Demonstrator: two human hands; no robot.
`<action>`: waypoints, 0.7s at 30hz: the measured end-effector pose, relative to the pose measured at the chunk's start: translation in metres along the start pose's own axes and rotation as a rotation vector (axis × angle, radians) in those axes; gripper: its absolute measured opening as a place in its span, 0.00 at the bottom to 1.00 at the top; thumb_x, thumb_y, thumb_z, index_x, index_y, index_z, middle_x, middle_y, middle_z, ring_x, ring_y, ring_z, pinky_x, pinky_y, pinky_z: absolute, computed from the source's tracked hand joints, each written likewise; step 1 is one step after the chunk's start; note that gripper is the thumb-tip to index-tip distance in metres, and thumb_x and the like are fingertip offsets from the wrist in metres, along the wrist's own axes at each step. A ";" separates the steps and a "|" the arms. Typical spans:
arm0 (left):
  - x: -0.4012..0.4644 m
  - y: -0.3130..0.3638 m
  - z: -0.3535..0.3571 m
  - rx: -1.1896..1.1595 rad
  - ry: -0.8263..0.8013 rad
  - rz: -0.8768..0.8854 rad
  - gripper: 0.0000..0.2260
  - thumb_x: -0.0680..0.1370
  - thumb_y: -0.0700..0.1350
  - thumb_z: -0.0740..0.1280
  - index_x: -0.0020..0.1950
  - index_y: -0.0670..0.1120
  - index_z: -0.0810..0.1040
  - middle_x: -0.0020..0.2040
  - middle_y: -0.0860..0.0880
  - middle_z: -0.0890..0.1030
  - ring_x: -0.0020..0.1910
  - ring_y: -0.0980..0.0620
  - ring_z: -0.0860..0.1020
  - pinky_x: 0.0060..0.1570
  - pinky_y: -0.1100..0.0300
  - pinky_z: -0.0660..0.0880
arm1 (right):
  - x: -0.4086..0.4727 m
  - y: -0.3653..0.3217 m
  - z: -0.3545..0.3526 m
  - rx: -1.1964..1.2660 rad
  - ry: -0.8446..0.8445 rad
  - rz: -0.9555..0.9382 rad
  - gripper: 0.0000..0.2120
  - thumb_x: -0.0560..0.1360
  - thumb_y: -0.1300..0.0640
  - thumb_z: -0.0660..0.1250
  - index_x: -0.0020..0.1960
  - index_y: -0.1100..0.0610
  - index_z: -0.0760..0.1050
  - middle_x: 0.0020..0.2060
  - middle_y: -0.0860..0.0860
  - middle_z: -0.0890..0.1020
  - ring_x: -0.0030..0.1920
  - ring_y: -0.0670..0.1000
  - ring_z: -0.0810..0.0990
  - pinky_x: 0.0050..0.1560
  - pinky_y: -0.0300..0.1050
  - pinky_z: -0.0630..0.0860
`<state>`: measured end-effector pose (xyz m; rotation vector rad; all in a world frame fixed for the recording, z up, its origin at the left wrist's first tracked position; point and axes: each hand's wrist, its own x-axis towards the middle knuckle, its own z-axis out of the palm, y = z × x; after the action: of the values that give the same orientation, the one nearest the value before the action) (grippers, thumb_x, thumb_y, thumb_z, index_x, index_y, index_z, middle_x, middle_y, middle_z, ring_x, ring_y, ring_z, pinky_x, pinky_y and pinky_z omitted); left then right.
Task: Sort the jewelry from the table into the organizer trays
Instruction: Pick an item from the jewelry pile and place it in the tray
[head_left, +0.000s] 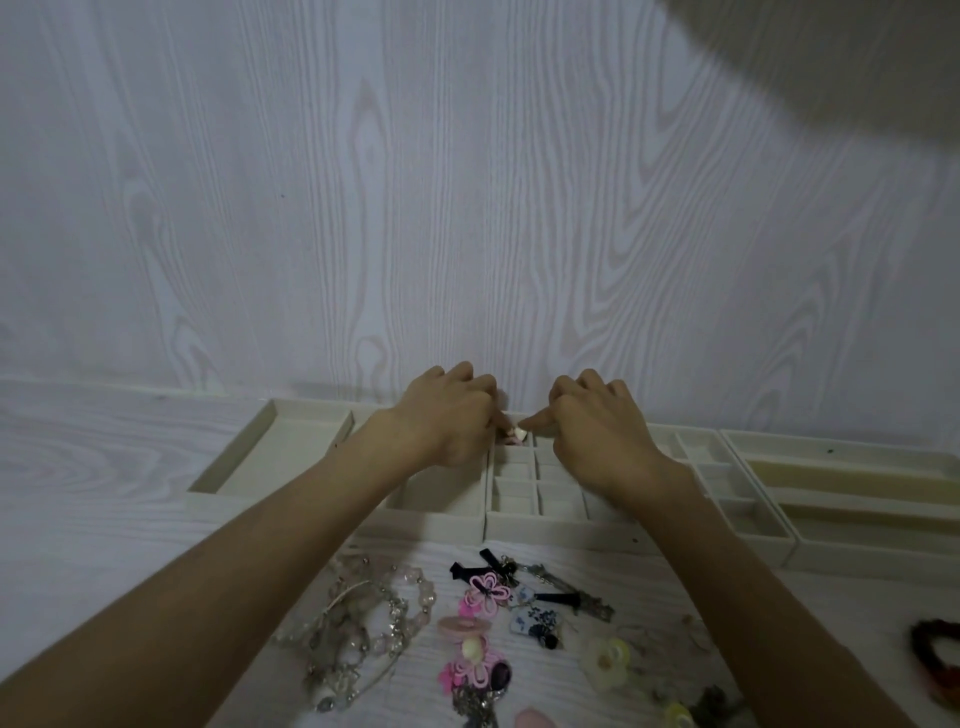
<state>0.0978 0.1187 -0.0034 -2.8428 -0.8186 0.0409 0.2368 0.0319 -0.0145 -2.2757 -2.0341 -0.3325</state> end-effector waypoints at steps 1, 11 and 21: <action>0.000 -0.001 0.001 0.006 0.012 0.005 0.18 0.82 0.50 0.51 0.70 0.57 0.70 0.66 0.51 0.70 0.62 0.49 0.66 0.54 0.57 0.63 | 0.000 -0.001 0.001 -0.001 -0.002 0.004 0.24 0.77 0.61 0.58 0.67 0.40 0.70 0.58 0.48 0.72 0.59 0.52 0.67 0.57 0.46 0.61; 0.000 0.007 -0.005 0.251 0.022 0.045 0.16 0.81 0.45 0.54 0.66 0.49 0.72 0.64 0.50 0.71 0.61 0.49 0.66 0.51 0.58 0.61 | 0.000 -0.010 0.004 -0.059 0.060 -0.003 0.21 0.76 0.62 0.59 0.65 0.45 0.74 0.55 0.49 0.74 0.57 0.52 0.68 0.56 0.47 0.62; 0.008 0.003 -0.009 0.046 -0.100 -0.013 0.18 0.81 0.44 0.54 0.70 0.52 0.71 0.67 0.50 0.69 0.64 0.47 0.64 0.58 0.56 0.63 | 0.001 -0.003 0.003 0.091 0.039 0.055 0.21 0.77 0.63 0.57 0.63 0.43 0.75 0.57 0.50 0.75 0.57 0.52 0.70 0.56 0.45 0.64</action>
<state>0.1070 0.1194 0.0047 -2.8112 -0.8448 0.1994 0.2341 0.0340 -0.0177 -2.2481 -1.9236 -0.2725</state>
